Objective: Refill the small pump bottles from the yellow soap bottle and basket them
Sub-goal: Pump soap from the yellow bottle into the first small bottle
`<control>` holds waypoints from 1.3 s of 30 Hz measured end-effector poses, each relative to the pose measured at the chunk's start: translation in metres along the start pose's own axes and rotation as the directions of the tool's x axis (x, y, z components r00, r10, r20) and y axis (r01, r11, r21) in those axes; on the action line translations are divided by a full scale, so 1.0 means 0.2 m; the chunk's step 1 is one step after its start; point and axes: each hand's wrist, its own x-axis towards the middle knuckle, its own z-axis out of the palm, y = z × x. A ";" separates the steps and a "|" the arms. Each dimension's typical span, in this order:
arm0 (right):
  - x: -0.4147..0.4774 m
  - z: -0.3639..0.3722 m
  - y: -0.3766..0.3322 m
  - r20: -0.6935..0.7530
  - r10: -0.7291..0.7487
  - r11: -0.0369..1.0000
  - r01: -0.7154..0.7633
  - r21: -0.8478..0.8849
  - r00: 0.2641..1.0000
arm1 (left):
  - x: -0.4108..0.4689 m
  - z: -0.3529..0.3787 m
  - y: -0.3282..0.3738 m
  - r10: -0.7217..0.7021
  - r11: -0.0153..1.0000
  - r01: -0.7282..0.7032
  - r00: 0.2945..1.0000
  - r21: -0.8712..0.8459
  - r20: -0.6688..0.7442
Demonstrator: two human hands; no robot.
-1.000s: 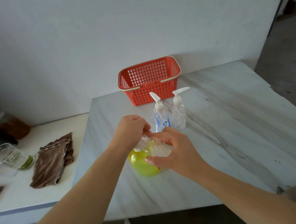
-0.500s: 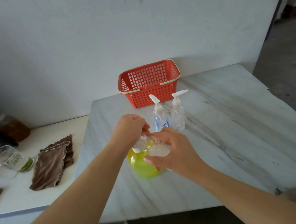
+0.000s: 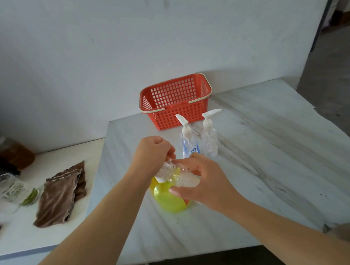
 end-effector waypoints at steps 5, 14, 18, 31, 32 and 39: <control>-0.01 0.00 0.00 0.000 -0.010 1.000 0.010 0.015 1.000 | 0.00 0.00 0.00 0.035 0.999 -0.035 0.999 0.036 -0.004; -0.01 0.01 0.02 -0.012 -0.001 1.000 0.001 0.000 1.000 | -0.01 0.02 -0.02 0.005 0.996 -0.004 1.000 0.087 -0.010; -0.02 0.01 0.01 -0.023 0.010 1.000 -0.010 -0.005 1.000 | -0.02 0.02 0.00 0.001 0.996 0.000 1.000 0.088 -0.010; -0.03 0.00 0.00 -0.041 0.025 0.999 -0.026 -0.030 0.999 | -0.02 0.03 -0.02 0.003 0.998 -0.002 1.000 0.067 -0.005; -0.03 0.00 0.00 -0.042 0.026 0.999 -0.028 -0.031 0.999 | -0.02 0.03 -0.02 0.002 0.998 -0.002 1.000 0.062 -0.002; -0.02 0.00 -0.01 -0.046 0.025 1.000 -0.026 -0.008 0.999 | 0.00 0.01 0.00 -0.043 0.999 0.043 0.999 -0.026 0.001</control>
